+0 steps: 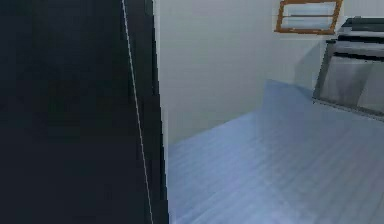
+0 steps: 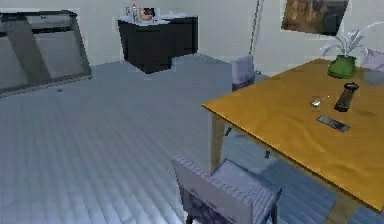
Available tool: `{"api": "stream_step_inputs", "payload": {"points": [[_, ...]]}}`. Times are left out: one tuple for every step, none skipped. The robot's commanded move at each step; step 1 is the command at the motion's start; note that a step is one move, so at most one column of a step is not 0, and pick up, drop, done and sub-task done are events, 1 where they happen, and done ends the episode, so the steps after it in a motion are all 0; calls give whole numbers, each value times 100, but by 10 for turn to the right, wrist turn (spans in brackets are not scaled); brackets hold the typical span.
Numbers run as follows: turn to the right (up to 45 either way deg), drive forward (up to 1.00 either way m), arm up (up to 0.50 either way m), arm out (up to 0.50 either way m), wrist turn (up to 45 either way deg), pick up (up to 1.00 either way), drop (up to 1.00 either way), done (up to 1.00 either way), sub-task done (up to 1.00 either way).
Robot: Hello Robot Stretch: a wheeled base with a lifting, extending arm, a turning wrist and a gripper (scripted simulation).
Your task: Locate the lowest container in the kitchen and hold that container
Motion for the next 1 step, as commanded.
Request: {"api": "stream_step_inputs", "payload": {"points": [[450,0,0,0,0,0,0,0,0]]}}
